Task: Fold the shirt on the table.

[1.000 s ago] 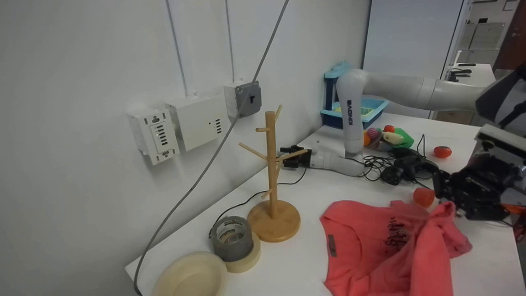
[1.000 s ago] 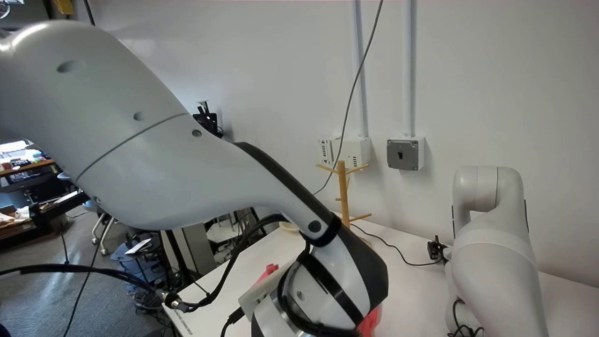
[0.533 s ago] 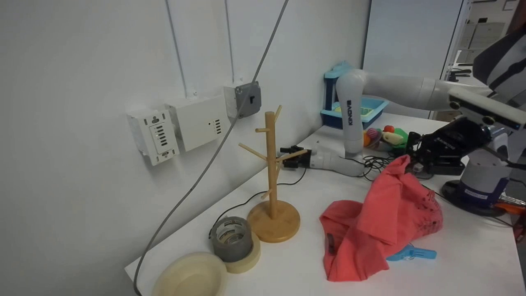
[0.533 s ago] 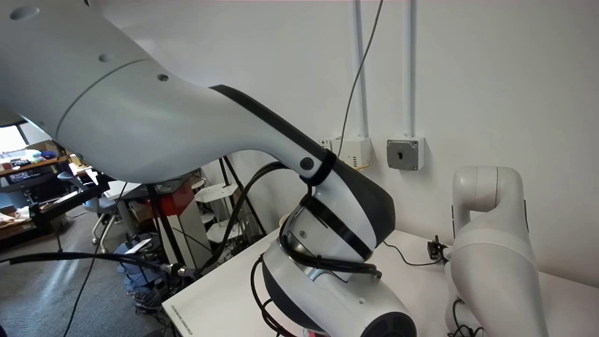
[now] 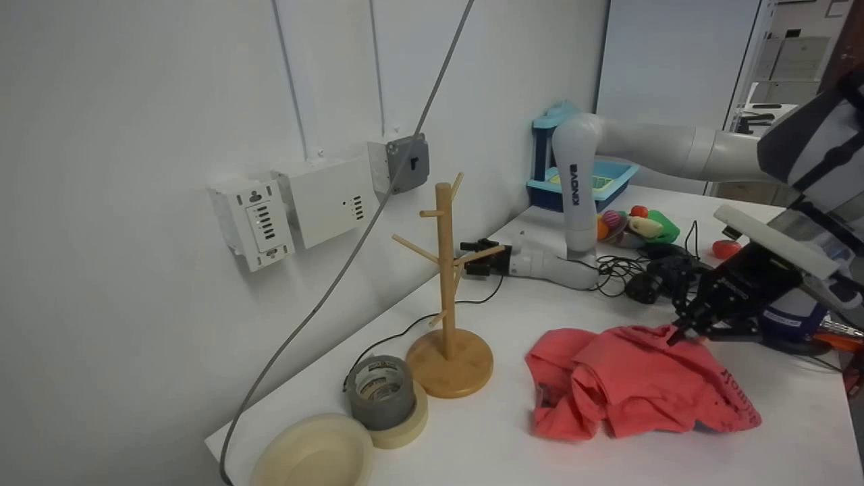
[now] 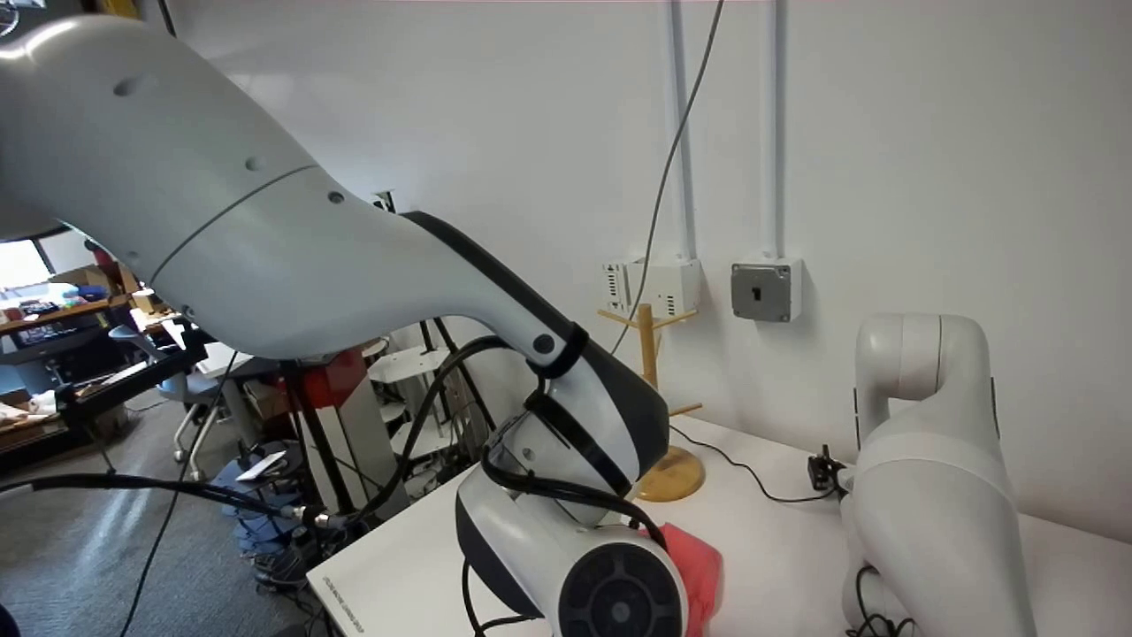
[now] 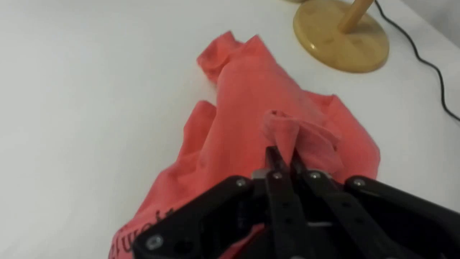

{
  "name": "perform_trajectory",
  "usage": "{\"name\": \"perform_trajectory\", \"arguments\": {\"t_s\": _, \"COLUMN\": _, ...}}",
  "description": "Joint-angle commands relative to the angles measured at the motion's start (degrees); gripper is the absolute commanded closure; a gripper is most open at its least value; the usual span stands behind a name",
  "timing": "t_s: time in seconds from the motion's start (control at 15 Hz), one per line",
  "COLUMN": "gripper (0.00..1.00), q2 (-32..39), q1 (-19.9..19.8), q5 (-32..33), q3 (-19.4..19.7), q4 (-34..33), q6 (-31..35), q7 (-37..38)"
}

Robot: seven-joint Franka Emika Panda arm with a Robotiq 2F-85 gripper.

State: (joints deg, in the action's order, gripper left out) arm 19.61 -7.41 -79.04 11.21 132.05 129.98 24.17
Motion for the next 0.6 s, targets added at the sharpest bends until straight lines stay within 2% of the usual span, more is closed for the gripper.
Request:
{"name": "perform_trajectory", "arguments": {"t_s": 0.0, "gripper": 0.99, "q2": -1.71, "q1": 3.55, "q5": 1.32, "q3": -0.16, "q4": 3.57, "q6": 13.23, "q7": 3.4}}
{"name": "perform_trajectory", "arguments": {"t_s": 0.27, "gripper": 0.99, "q2": -1.6, "q1": 7.78, "q5": 4.87, "q3": -1.2, "q4": 6.13, "q6": 28.68, "q7": 9.85}}
{"name": "perform_trajectory", "arguments": {"t_s": 0.53, "gripper": 0.99, "q2": -0.45, "q1": 13.76, "q5": 14.48, "q3": 0.86, "q4": 9.17, "q6": 39.2, "q7": 21.41}}
